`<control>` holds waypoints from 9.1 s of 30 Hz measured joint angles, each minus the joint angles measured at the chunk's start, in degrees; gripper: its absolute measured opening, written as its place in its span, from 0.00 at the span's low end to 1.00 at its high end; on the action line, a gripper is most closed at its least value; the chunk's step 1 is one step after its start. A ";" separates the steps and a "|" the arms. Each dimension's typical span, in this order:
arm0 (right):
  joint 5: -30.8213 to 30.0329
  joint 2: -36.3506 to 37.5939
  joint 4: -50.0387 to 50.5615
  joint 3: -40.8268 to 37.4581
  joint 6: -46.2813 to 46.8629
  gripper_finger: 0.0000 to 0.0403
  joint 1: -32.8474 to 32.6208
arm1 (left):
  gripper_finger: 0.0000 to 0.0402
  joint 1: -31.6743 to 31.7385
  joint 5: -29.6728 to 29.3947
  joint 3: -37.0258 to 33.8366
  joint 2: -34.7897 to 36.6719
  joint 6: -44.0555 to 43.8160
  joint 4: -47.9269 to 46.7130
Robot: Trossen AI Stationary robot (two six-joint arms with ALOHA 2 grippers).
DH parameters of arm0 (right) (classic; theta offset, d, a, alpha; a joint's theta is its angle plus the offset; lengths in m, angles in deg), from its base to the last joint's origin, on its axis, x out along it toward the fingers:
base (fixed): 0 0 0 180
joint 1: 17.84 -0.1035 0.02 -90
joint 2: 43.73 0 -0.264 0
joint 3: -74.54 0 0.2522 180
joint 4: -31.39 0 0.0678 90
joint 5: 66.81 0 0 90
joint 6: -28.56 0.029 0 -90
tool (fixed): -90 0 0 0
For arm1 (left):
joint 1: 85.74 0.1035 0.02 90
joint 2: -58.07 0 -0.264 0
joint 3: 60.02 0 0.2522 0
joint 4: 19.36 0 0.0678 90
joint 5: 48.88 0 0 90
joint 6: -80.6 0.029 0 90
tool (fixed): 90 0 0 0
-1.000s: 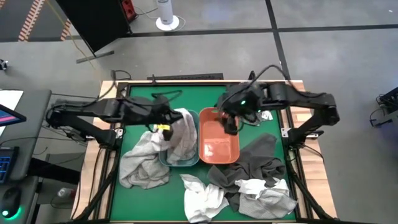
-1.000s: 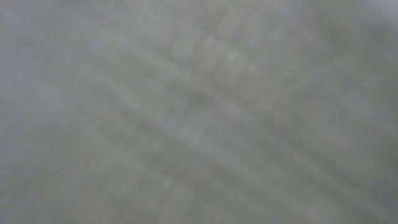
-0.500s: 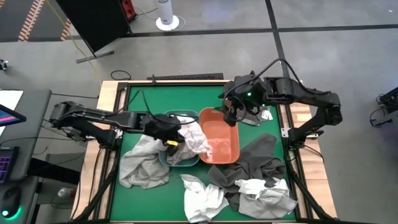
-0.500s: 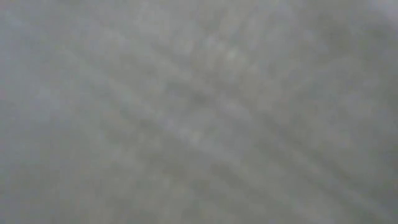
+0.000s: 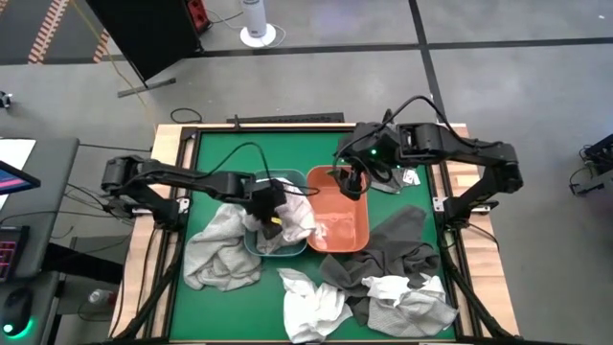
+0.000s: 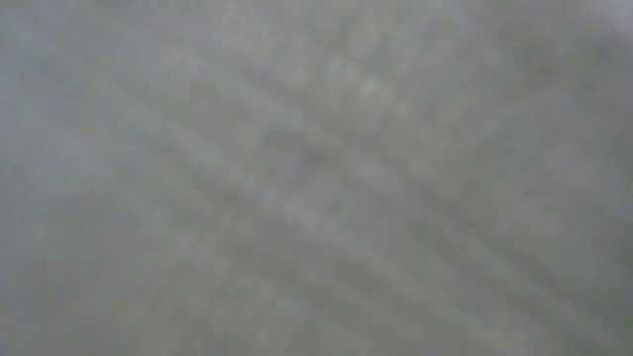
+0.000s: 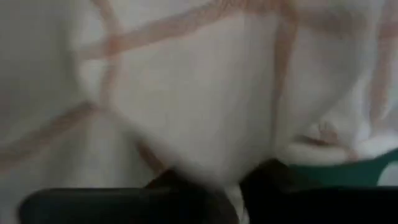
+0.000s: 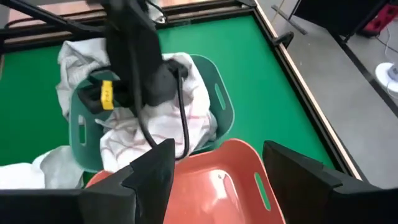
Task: Sort towels by color in basket
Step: Put the white patterned towel into the green bin, then put the left gray towel into the green bin
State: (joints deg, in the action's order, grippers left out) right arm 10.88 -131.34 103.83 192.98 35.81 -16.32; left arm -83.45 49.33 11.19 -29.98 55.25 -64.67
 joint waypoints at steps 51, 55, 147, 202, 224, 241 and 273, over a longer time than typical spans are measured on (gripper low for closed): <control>-14.42 10.80 11.82 0.00 9.46 0.67 -4.99 | 0.27 -0.56 1.99 27.89 -15.81 42.76 -9.96; -15.22 10.69 11.83 0.00 9.63 0.67 -5.33 | 0.03 -0.62 1.91 27.89 -15.67 43.07 -10.04; -17.36 8.46 4.66 0.02 5.28 0.67 -6.84 | 0.35 -16.49 -12.92 -19.42 24.40 -20.78 -16.82; -17.33 8.46 3.84 0.02 4.89 0.67 -8.66 | 0.00 -13.72 -39.39 -12.20 36.93 -12.38 40.33; -16.92 8.46 3.97 0.02 4.89 0.67 -8.51 | 0.00 -6.30 -18.69 -12.17 20.33 -21.44 2.10; -16.26 5.87 5.70 -0.04 4.74 0.67 -8.13 | 0.43 -4.38 -12.66 -6.10 18.67 -1.33 0.54; -16.26 5.86 6.19 0.00 8.41 0.67 -8.26 | 0.47 -3.42 -9.95 17.29 -13.58 25.58 -8.34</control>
State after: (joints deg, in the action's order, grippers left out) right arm -5.38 -125.48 110.02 192.98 44.22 -24.58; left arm -86.87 39.38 28.48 -43.56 80.82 -73.02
